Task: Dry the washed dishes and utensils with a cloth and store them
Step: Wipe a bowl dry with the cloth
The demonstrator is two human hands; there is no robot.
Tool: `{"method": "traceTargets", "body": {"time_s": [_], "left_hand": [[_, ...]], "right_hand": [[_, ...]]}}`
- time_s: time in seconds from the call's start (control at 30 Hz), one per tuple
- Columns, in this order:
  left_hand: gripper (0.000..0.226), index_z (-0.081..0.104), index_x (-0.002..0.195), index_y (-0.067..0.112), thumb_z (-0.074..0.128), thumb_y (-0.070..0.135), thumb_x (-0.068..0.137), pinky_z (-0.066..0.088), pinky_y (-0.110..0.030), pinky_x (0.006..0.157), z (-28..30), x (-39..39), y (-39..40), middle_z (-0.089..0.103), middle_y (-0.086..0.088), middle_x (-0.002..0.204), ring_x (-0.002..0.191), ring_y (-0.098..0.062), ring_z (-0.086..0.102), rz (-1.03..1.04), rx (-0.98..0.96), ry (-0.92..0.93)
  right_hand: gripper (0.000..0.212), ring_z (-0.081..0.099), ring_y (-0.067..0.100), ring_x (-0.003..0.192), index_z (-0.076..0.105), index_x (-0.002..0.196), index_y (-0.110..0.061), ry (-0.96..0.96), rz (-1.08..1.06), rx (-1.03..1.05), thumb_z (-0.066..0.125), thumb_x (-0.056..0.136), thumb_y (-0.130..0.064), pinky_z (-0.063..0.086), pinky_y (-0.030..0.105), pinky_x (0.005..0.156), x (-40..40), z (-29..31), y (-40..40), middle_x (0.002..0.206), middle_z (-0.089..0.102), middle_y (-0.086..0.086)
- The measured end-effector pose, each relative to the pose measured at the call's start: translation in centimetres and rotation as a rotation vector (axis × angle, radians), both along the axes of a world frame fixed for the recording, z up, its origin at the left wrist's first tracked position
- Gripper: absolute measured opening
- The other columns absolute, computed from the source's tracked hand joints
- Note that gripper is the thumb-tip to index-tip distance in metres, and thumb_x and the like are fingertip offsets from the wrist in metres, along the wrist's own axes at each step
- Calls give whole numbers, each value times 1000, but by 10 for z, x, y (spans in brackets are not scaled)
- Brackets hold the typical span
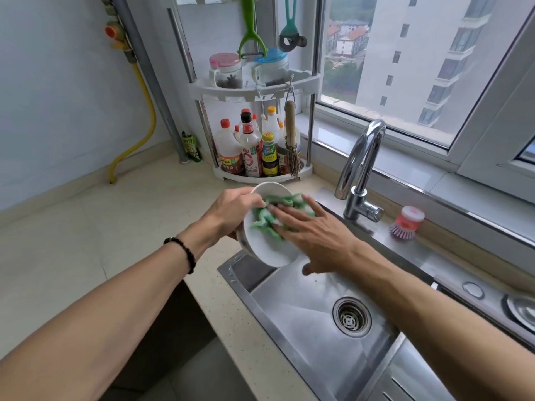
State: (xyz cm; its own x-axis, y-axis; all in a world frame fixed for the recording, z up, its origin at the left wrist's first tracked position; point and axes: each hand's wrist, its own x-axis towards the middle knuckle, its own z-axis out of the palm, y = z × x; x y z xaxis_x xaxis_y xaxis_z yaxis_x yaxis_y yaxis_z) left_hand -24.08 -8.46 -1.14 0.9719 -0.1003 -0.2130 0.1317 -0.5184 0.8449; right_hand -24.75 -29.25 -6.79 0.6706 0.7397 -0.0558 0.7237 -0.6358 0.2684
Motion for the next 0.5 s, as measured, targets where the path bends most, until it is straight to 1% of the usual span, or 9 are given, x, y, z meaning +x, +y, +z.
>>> {"method": "traceTargets", "body": {"time_s": [0.03, 0.1, 0.13, 0.2, 0.27, 0.33, 0.37, 0.43, 0.5], "left_hand": [[38, 70, 97, 22, 54, 44, 69, 50, -29, 55, 1, 0, -2, 69, -13, 94, 80, -31, 67, -10, 6, 37], [45, 69, 100, 16, 54, 43, 67, 50, -28, 55, 1, 1, -3, 68, -17, 98, 78, -31, 65, -24, 9, 95], [49, 69, 101, 13, 54, 44, 66, 50, -29, 57, -1, 1, -2, 68, -19, 99, 79, -31, 65, -32, 20, 106], [48, 69, 97, 12, 54, 45, 66, 48, -31, 63, -6, 3, 0, 68, -18, 95, 79, -31, 64, -6, 40, 87], [37, 71, 82, 18, 55, 47, 65, 45, -32, 66, -11, 5, 3, 67, -13, 90, 82, -32, 63, 86, 41, 27], [32, 71, 72, 22, 58, 49, 63, 43, -33, 68, -16, 6, 6, 66, -8, 89, 85, -32, 62, 189, 26, -28], [32, 72, 72, 22, 59, 49, 63, 44, -33, 68, -17, 5, 7, 67, -8, 88, 85, -33, 63, 219, 2, -36], [35, 73, 80, 18, 60, 46, 63, 47, -35, 64, -18, 2, 7, 67, -12, 88, 81, -35, 65, 225, -41, 9], [44, 70, 94, 13, 60, 45, 65, 50, -32, 59, -17, 0, 9, 68, -18, 91, 76, -34, 68, 172, -52, 118]], "right_hand": [[128, -21, 22, 150, -21, 151, -24, -41, 9, -29, 79, 75, -50, -14, 56, 120, 4, 2, -1, 161, -28, 6], [124, -27, 23, 148, -24, 149, -23, -84, 18, -58, 77, 78, -36, -15, 53, 121, 6, 2, 0, 160, -31, 8], [121, -28, 24, 148, -23, 150, -22, -69, 11, -51, 75, 79, -32, -17, 51, 120, 4, -1, 2, 159, -32, 8], [119, -26, 24, 148, -15, 155, -20, 38, -37, 53, 76, 80, -35, -19, 47, 118, -10, -12, 7, 160, -28, 10], [116, -10, 24, 154, 0, 160, -18, 259, -112, 286, 78, 79, -43, -14, 41, 121, -32, -20, 20, 166, -12, 9], [103, 16, 23, 149, 22, 159, -18, 482, -192, 580, 80, 78, -43, 5, 39, 125, -52, -24, 38, 166, 16, 7], [93, 25, 22, 143, 33, 156, -19, 532, -226, 700, 80, 78, -40, 16, 38, 123, -59, -24, 44, 161, 27, 6], [74, 37, 22, 135, 47, 148, -20, 510, -235, 797, 77, 81, -28, 26, 37, 116, -60, -30, 44, 152, 42, 5], [61, 52, 26, 129, 57, 139, -22, 307, -139, 682, 75, 81, -13, 35, 39, 111, -50, -40, 34, 142, 56, 7]]}}
